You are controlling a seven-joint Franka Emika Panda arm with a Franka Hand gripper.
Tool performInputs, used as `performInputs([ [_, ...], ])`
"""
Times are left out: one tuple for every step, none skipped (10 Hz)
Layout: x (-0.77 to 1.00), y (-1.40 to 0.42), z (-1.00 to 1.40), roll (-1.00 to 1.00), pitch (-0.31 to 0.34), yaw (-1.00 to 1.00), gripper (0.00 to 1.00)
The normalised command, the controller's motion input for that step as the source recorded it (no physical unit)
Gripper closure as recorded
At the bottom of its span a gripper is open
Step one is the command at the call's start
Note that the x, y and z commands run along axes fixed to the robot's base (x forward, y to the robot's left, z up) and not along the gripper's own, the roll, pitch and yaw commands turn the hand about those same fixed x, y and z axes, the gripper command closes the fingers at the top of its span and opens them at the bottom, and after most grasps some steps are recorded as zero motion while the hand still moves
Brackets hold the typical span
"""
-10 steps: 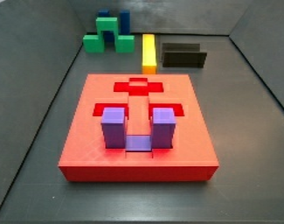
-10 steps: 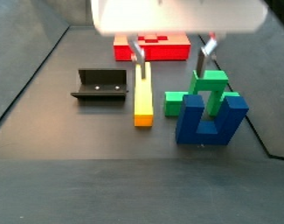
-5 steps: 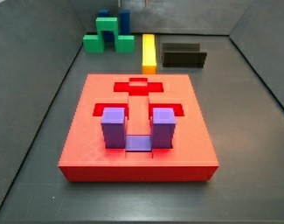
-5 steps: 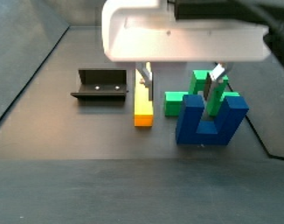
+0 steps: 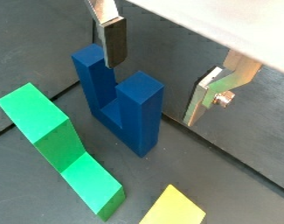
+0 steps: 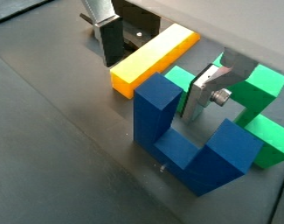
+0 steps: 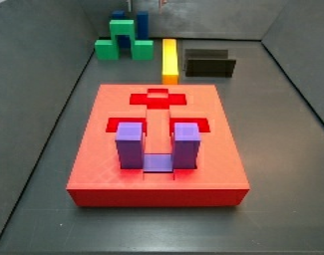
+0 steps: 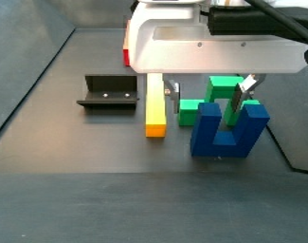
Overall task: Pick up the blue object. Move up. Move to above the board. Insert the blue object.
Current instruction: Pick up the blue object.
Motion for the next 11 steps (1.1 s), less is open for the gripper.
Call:
performInputs([
  [0.07, 0.0, -0.31, 0.13, -0.059, 0.0, 0.0],
  [0.05, 0.0, -0.29, 0.13, -0.047, 0.0, 0.0],
  [0.0, 0.0, -0.22, 0.07, -0.027, 0.0, 0.0],
  [0.0, -0.01, -0.19, 0.02, -0.033, 0.0, 0.0],
  [0.0, 0.0, -0.21, 0.0, -0.049, 0.0, 0.0],
  [0.0, 0.0, -0.17, 0.0, -0.067, 0.0, 0.0],
  [0.0, 0.0, -0.15, -0.01, -0.073, 0.0, 0.0],
  [0.0, -0.03, -0.17, -0.01, -0.084, 0.0, 0.0],
  [0.0, -0.04, -0.12, -0.02, -0.081, 0.0, 0.0],
  [0.0, -0.05, -0.1, 0.0, -0.076, 0.0, 0.0],
  [-0.01, 0.0, -0.02, 0.0, -0.026, 0.0, 0.0],
])
